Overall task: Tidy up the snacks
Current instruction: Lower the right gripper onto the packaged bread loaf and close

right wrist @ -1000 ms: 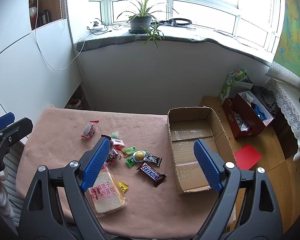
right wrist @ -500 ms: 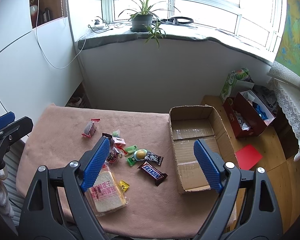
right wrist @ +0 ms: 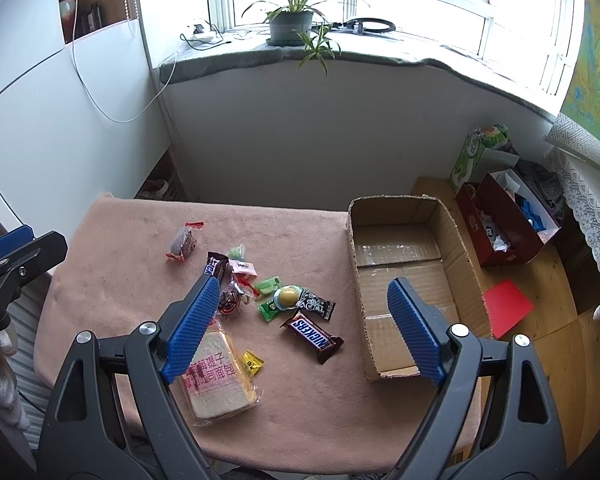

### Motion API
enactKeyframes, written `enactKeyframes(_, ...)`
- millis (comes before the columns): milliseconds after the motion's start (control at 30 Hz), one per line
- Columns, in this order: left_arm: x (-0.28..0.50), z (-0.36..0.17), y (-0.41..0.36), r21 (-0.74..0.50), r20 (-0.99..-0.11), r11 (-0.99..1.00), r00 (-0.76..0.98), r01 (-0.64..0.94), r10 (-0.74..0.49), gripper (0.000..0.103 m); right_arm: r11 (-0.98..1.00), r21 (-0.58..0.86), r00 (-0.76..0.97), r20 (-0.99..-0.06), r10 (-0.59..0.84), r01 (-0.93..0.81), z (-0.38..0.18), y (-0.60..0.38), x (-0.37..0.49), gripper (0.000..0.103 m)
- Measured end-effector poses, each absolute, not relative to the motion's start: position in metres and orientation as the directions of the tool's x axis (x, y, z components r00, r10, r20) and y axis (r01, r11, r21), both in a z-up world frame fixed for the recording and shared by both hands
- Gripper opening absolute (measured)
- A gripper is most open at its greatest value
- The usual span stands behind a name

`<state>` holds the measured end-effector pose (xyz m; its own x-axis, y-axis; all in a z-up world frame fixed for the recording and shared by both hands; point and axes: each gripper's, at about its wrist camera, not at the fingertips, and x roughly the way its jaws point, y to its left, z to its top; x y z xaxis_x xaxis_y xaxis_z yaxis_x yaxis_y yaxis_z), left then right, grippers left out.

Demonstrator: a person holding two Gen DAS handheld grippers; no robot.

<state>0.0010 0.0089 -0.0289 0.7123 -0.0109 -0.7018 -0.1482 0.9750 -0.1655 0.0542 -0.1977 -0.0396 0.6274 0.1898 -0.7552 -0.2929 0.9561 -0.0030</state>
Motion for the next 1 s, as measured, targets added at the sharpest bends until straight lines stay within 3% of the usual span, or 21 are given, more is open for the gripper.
enactKeyframes(500, 0.003, -0.092, 0.05, -0.345, -0.797, 0.904, 0.587, -0.254, -0.139, 0.091, 0.899, 0.16, 0.367, -0.873, 0.322, -0.408, -0.115, -0.186, 0.069, 0.088)
enactKeyframes(700, 0.002, -0.127, 0.048, -0.418, -0.837, 0.869, 0.485, -0.265, -0.254, 0.055, 0.865, 0.268, 0.223, -0.895, 0.386, -0.424, -0.15, -0.177, 0.073, 0.088)
enactKeyframes(767, 0.0, -0.141, 0.048, -0.458, -0.839, 0.842, 0.452, -0.285, -0.303, 0.046, 0.855, 0.303, 0.175, -0.898, 0.404, -0.42, -0.163, -0.174, 0.075, 0.081)
enactKeyframes(833, -0.002, -0.153, 0.047, -0.486, -0.84, 0.822, 0.417, -0.295, -0.347, 0.042, 0.849, 0.334, 0.118, -0.904, 0.412, -0.408, -0.179, -0.171, 0.078, 0.067)
enactKeyframes(1000, -0.002, -0.176, 0.038, -0.534, -0.834, 0.794, 0.338, -0.291, -0.437, 0.041, 0.846, 0.38, 0.042, -0.904, 0.425, -0.375, -0.202, -0.17, 0.082, 0.057)
